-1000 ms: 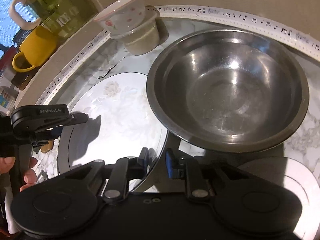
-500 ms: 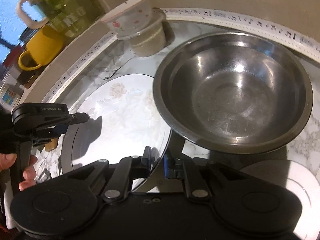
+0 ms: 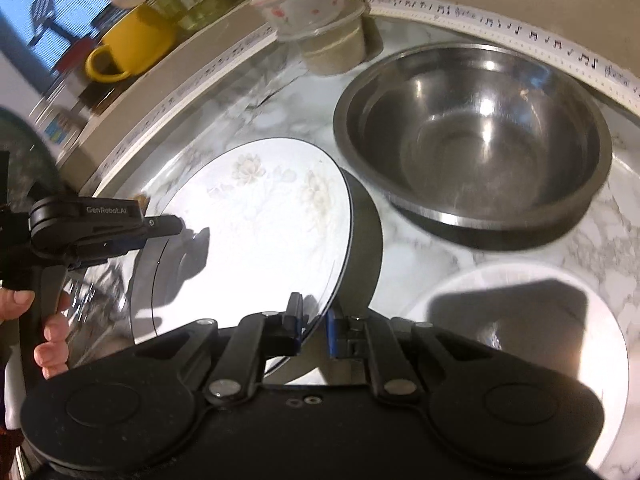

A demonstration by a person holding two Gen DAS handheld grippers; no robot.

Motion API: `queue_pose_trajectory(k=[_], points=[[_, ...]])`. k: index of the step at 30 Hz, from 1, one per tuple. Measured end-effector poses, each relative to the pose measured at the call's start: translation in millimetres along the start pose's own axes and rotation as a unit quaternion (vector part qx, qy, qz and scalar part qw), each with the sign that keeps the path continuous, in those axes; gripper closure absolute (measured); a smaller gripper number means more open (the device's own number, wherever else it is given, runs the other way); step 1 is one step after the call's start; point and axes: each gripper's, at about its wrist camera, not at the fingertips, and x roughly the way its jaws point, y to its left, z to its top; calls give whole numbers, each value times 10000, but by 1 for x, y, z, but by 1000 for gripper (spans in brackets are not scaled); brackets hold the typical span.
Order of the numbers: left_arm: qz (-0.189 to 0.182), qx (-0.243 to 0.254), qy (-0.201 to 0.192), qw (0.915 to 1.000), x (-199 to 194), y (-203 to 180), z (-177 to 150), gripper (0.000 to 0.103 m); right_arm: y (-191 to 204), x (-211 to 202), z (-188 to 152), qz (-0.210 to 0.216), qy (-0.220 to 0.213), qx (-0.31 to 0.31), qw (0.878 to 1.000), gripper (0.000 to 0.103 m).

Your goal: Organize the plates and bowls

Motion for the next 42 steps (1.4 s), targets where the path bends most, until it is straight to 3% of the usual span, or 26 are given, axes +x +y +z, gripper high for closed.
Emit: queue_pose_trajectory(k=[11,30,42], points=[[36,293,185,9994,-34,2,-61,81,-15,-32,-35,431,617,-337,9966,91],[-400,676,618,9950,-85,-17,-162,81,-57,-101,-124,915,1145,-472,9881,90],[-729,1183,909,9861,-102,-61,-206,81,-98,-138,-154,750,1003,-107,9921,90]])
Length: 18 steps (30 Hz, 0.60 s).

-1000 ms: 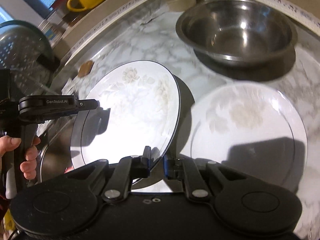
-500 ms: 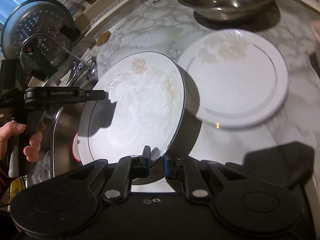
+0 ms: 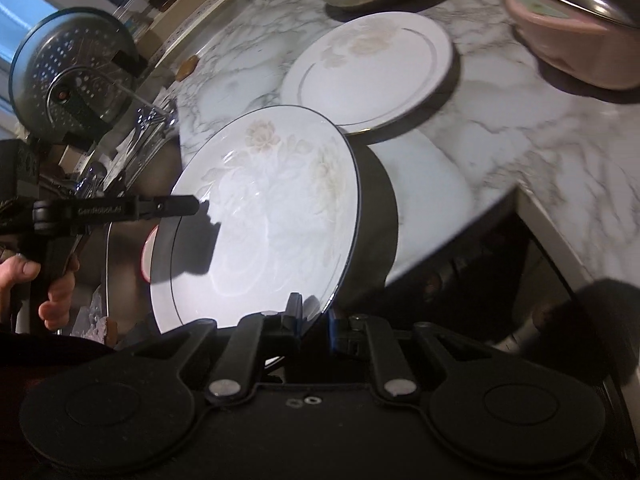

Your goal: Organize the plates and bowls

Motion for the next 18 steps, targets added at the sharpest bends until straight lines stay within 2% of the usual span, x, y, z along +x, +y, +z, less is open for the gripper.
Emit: queue_pose_trajectory(k=[14,15,18], points=[[-25,17,72,10000,4,2,2,81,-1,3,5,-26,-112,-20,9999,90],[-35,28,67,10000,3,2,2,81,-1,2,5,-29,-111,-30,9999,85],[4,77,-29,10000,-3,5,6,81,-1,-5,9,-178,-187,-136,9996,79]])
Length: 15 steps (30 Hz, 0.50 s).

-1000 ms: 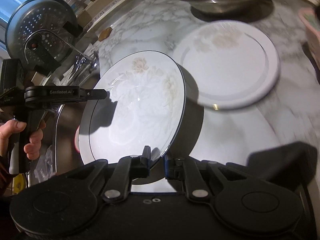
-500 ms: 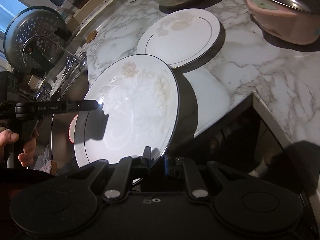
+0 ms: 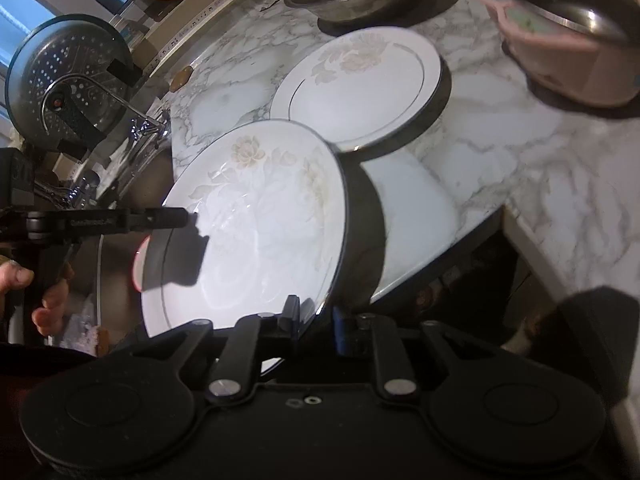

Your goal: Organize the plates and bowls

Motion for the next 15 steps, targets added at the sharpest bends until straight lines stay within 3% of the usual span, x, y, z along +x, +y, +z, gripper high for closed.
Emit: queue_pose_trajectory(k=[3,13,15], points=[[5,6,-99,10000,-7,5,10,81,-2,-9,11,-79,-120,9,9999,71],[4,356,-433,9984,-10,-1,60,81,-7,-22,55,-693,-687,-138,9951,60],[3,400,-529,9978,-8,-5,69,81,-9,-22,63,-765,-791,-125,9938,52]])
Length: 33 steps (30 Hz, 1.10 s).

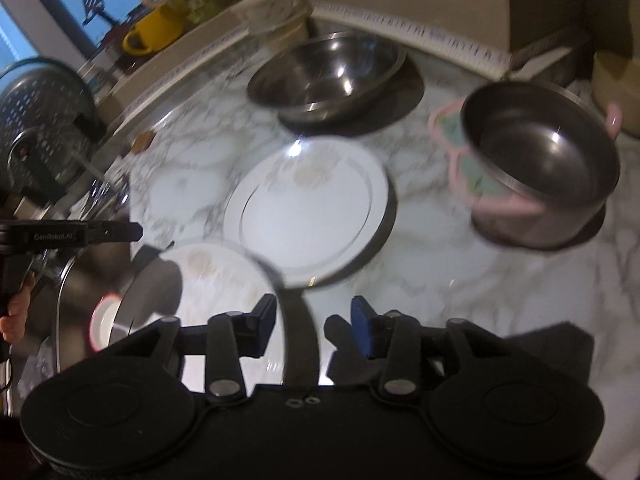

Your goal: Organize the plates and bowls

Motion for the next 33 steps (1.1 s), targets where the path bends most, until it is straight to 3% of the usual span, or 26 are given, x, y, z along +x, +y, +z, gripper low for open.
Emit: queue_pose_trajectory(k=[6,8,10,11,14,19,33], points=[[-18,132,-134,9998,19,-10,24,76,-2,13,18,-294,-153,70,9994,40],[16,167,-161,9997,26,-13,30,66,-2,18,22,-355,-170,54,9992,39],[25,212,-212,9995,32,-17,34,35,-3,23,25,-448,-164,83,9988,37],[48,230,-252,9994,33,-18,35,31,-5,25,26,-484,-169,95,9986,35],[78,381,-210,9990,43,-26,41,30,-9,33,32,-609,-145,188,9979,30],[13,517,-42,9987,65,-38,46,30,-10,43,40,-733,-87,156,9972,30],[-86,689,300,9971,98,-54,44,31,4,55,37,-863,146,223,9959,45]])
